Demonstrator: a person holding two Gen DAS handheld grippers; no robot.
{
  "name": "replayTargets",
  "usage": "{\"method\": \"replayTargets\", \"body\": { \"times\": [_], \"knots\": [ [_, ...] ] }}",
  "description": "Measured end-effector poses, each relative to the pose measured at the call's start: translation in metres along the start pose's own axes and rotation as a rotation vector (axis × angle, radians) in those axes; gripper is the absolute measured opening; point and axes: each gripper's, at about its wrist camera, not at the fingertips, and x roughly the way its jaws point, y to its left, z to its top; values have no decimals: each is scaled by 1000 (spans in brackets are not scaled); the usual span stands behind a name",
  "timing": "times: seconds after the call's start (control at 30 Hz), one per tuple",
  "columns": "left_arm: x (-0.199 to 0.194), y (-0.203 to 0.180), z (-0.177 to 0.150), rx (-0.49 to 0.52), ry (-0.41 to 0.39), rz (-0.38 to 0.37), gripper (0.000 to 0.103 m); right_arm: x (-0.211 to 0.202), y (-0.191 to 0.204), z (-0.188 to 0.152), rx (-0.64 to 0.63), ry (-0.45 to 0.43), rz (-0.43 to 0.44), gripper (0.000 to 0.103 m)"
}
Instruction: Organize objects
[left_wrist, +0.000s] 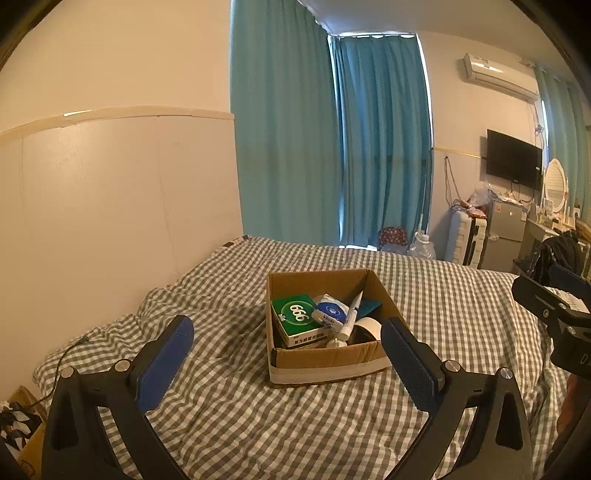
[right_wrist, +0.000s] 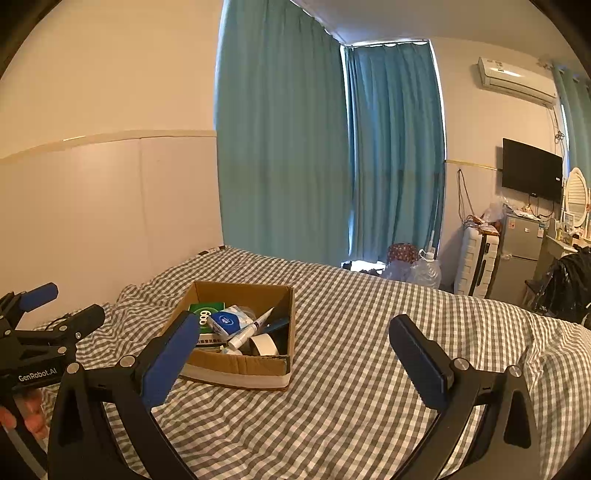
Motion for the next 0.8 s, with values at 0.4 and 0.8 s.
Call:
{"method": "replayTargets", "body": {
  "times": [0.4,0.8],
  "knots": [
    [-4,-1,0,21,-13,14,103,4,5,-2,-10,14,-6,103],
    [-5,2,2,16,-3,16,103,7,7,-5,-18,22,-10,103]
  ]
}}
